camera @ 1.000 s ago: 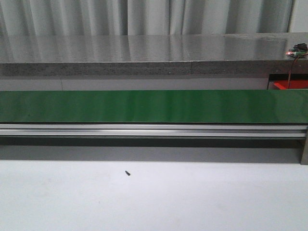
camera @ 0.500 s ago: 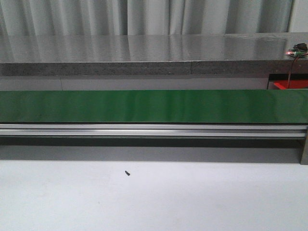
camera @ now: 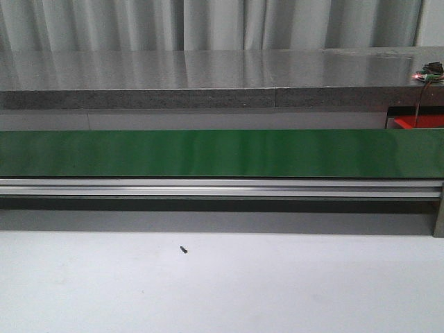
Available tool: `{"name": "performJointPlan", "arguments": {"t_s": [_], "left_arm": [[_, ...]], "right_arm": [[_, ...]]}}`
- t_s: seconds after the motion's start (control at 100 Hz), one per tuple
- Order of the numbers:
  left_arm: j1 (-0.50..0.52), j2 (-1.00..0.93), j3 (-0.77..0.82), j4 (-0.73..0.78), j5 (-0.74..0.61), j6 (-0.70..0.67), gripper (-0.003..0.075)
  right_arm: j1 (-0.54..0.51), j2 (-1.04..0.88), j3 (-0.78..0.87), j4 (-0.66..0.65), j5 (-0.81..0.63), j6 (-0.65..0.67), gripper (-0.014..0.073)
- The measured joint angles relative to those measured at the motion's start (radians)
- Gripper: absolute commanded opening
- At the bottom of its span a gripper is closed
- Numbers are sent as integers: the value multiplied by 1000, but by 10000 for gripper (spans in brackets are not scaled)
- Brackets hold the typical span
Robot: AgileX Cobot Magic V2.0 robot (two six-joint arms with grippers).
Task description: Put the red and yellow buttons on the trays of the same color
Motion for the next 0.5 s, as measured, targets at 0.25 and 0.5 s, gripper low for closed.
{"name": "performJointPlan", "arguments": {"t_s": [0.25, 0.5], "left_arm": [[0, 0, -2, -10, -2, 7, 484], [0, -43, -2, -20, -18, 11, 484]], "right_arm": [[0, 0, 0, 0, 0, 0, -67], [0, 0, 0, 0, 0, 0, -67]]}}
